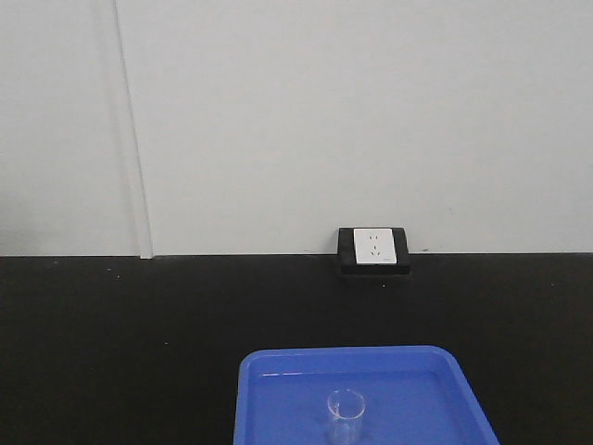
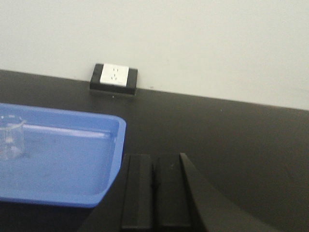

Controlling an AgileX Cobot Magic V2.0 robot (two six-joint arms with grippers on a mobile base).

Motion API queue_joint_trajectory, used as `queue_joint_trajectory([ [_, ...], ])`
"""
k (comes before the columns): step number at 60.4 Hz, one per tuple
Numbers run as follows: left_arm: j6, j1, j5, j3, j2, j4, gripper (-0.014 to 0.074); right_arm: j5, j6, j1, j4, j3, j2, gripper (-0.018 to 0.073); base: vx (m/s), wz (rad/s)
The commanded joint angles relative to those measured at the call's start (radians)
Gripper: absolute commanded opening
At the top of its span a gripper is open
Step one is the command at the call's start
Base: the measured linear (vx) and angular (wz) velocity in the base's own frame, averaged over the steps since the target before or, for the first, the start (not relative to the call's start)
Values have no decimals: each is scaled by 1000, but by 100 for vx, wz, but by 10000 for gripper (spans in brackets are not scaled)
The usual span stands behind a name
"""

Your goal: Move beaker to silver tray on left bench

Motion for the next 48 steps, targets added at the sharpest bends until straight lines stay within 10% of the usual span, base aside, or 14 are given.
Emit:
queue_joint_trajectory([
  [1, -1, -5, -75, 20, -7, -3, 1, -130, 3, -4, -11, 6, -4, -11, 0, 0],
  [16, -1, -5, -75, 20, -7, -3, 1, -310, 12, -4, -11, 1, -4, -11, 0, 0],
  [48, -1, -5, -75, 20, -8, -3, 1, -258, 57, -4, -11, -324, 488, -8, 0, 0],
])
